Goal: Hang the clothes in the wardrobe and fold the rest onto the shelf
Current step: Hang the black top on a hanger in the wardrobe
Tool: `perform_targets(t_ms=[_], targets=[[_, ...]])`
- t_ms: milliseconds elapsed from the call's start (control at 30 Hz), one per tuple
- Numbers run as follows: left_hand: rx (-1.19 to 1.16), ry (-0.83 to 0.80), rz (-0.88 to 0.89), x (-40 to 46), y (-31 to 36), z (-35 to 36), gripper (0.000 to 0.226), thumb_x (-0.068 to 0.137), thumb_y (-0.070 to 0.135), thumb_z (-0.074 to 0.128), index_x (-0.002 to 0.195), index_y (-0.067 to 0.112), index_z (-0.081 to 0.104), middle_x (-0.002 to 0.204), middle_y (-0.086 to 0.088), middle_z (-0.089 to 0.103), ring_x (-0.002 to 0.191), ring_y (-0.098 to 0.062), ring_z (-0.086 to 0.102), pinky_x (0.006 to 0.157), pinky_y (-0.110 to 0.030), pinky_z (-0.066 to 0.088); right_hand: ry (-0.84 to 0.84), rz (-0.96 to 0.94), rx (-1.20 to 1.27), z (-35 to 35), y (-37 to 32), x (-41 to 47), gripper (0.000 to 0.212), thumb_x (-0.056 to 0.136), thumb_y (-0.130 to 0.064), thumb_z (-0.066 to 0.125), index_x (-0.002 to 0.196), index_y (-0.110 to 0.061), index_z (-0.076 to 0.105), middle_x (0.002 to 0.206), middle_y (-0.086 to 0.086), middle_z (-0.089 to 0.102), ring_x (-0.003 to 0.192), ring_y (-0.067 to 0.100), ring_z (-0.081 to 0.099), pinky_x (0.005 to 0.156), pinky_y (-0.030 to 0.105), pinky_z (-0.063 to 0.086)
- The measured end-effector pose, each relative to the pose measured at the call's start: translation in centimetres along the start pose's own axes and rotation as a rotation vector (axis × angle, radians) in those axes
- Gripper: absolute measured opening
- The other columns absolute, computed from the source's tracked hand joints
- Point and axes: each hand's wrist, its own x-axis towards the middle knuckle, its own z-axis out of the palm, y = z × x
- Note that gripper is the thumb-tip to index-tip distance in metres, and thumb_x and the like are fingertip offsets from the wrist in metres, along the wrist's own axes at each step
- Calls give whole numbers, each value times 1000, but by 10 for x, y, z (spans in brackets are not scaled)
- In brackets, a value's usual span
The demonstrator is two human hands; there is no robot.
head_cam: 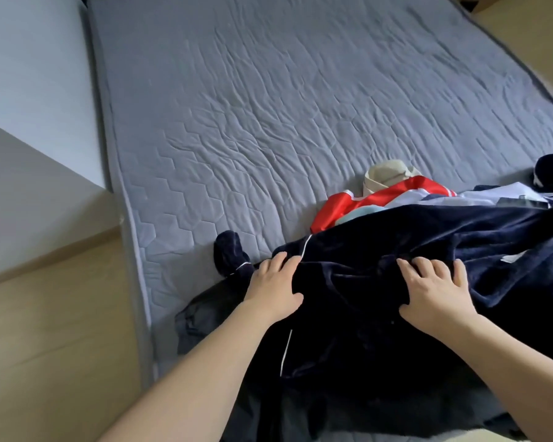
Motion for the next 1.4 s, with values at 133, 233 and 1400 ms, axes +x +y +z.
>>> perform_targets(t_ms=[133, 233, 1400], targets=[[87, -75, 21, 19, 28, 34, 66, 87, 42, 57, 145, 33, 26, 158, -2, 5, 144, -30, 5, 118, -50, 4, 180, -35, 2, 8, 14, 6, 42, 82, -36, 58, 123, -25, 56, 111, -1, 55, 108, 27, 50, 98, 42, 30], [-23, -17, 58, 18, 42, 42, 23, 88, 32, 52, 108, 23, 57, 127, 2, 50, 123, -22, 42, 113, -43, 23, 164, -58, 115, 1, 27, 12, 26, 94, -40, 44, 114, -29, 56, 109, -6, 56, 109, 21, 49, 94, 36, 32], [-973, 343, -55, -62, 130, -24, 21, 62, 7, 52, 58, 20, 35, 52, 11, 34, 52, -10, 30, 49, -23, 27, 311, 182, 324, -8, 120, -23, 70, 79, -29, 60, 143, -18, 34, 139, 17, 32, 123, 37, 33, 99, 47, 33]])
